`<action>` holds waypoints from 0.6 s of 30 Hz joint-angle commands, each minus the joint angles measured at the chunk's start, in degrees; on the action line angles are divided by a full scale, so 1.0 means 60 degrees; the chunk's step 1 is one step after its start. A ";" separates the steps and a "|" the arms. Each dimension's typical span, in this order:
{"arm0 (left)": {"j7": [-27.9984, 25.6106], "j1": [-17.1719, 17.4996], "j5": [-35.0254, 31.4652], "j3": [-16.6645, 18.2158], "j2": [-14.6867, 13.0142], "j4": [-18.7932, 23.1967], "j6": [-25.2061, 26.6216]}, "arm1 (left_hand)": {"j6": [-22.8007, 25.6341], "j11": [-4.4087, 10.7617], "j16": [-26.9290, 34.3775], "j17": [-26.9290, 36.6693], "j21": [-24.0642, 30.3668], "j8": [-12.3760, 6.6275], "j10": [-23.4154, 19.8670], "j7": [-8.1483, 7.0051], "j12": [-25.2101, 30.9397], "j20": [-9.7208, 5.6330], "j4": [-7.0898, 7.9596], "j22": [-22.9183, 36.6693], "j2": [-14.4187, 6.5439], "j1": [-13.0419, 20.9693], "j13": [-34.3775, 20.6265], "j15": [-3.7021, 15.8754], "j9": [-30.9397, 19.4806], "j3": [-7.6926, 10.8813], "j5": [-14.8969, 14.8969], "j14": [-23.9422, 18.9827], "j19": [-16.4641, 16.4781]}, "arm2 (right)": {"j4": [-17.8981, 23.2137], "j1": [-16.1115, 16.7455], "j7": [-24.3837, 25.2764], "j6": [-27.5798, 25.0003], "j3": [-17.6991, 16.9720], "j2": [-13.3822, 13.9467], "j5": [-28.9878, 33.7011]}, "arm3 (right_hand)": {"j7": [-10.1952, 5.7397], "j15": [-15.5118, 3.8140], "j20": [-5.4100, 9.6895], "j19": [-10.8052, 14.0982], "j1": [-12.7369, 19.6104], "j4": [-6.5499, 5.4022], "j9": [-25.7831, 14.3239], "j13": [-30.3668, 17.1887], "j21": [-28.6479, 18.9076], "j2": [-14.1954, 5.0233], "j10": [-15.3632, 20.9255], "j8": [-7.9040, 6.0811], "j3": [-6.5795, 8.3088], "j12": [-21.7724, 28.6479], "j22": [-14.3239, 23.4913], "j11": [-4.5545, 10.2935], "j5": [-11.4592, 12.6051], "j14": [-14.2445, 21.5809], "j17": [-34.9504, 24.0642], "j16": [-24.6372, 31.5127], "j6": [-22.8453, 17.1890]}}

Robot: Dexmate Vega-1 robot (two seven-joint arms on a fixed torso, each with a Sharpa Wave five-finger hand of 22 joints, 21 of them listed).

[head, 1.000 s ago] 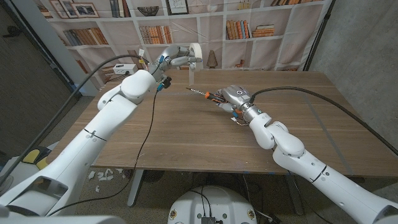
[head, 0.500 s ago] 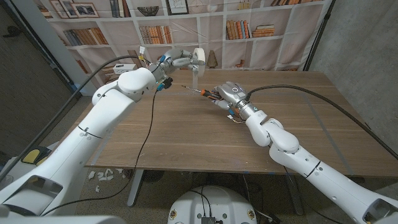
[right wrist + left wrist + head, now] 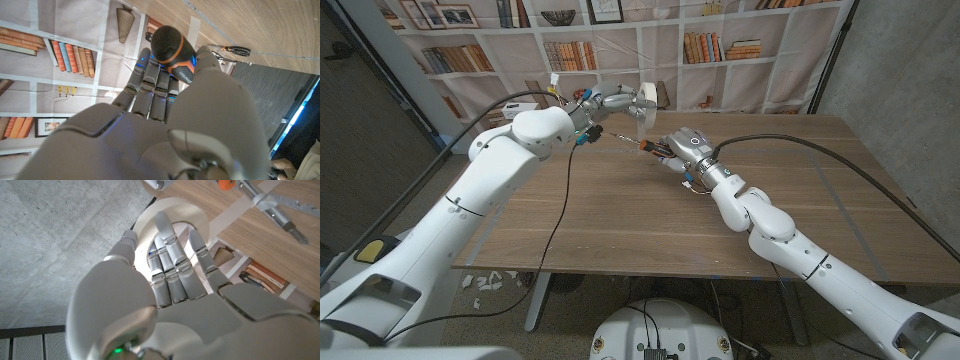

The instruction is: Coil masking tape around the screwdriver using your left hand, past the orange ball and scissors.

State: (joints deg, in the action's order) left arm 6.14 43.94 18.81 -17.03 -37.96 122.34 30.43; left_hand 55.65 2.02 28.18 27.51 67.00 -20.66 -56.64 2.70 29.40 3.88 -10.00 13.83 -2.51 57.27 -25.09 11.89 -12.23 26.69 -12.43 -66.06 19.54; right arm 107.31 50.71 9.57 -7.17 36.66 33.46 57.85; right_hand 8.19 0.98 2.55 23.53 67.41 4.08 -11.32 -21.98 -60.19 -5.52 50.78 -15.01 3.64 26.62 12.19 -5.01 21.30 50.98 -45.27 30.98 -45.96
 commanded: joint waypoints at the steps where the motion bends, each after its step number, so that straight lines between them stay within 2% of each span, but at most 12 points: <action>1: 0.0061 -0.0187 0.0439 0.0056 -0.0324 0.0301 0.0399 | 0.0199 0.0950 0.0034 0.0029 0.0095 0.0013 -0.1043 0.0173 -0.0026 0.0008 0.0184 -0.0005 -0.1082 0.1241 -0.1190 0.0179 -0.0033 0.0290 0.0057 -0.0204 0.0096 | -0.0484 -0.0334 0.0024 0.0051 0.0125 -0.0127 -0.0102 | -0.2375 -0.2293 0.1125 -0.0061 0.0499 -0.0010 -0.0053 -0.0045 -0.0047 -0.0508 0.1850 -0.0003 -0.0014 0.0039 -0.0001 0.1771 0.0065 0.1375 -0.0035 -0.0002 -0.2785; 10: 0.0160 -0.0298 0.0666 0.0203 -0.0597 0.0467 0.0484 | 0.0212 0.0937 0.0019 0.0050 0.0188 0.0054 -0.1068 0.0211 -0.0052 0.0040 0.0184 -0.0023 -0.1072 0.1255 -0.1221 0.0165 -0.0031 0.0294 0.0126 -0.0231 0.0078 | -0.0845 -0.0558 0.0030 0.0061 0.0263 -0.0144 -0.0188 | -0.2354 -0.2292 0.1125 -0.0083 0.0522 -0.0018 -0.0061 -0.0101 -0.0080 -0.0510 0.1844 0.0029 -0.0047 0.0041 -0.0021 0.1779 0.0102 0.1374 -0.0084 -0.0035 -0.2793; 18: -0.0089 -0.0522 0.0283 0.0185 -0.1030 0.0941 0.0887 | 0.0222 0.0921 0.0025 0.0098 0.0284 0.0090 -0.1070 0.0239 -0.0060 0.0057 0.0175 -0.0042 -0.1069 0.1286 -0.1299 0.0172 -0.0038 0.0294 0.0180 -0.0254 0.0067 | -0.1033 -0.0644 -0.0011 0.0041 0.0269 -0.0071 -0.0381 | -0.2375 -0.2292 0.1130 -0.0106 0.0533 -0.0030 -0.0068 -0.0145 -0.0104 -0.0511 0.1825 0.0054 -0.0077 0.0035 -0.0036 0.1775 0.0129 0.1371 -0.0122 -0.0062 -0.2800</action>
State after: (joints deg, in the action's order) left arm 6.75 42.25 21.87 -16.16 -41.20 125.09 33.17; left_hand 56.01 1.81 28.18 27.78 68.27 -20.27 -56.85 3.06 28.92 4.09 -9.86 13.57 -2.20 57.59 -25.10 11.78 -12.14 27.34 -11.43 -66.37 19.75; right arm 102.98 47.90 9.90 -6.85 37.94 32.77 56.78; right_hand 8.19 0.88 2.53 22.88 67.42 3.88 -11.63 -22.49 -60.35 -5.51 50.78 -14.47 3.38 26.51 12.00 -5.00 21.64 51.08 -45.81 30.60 -45.97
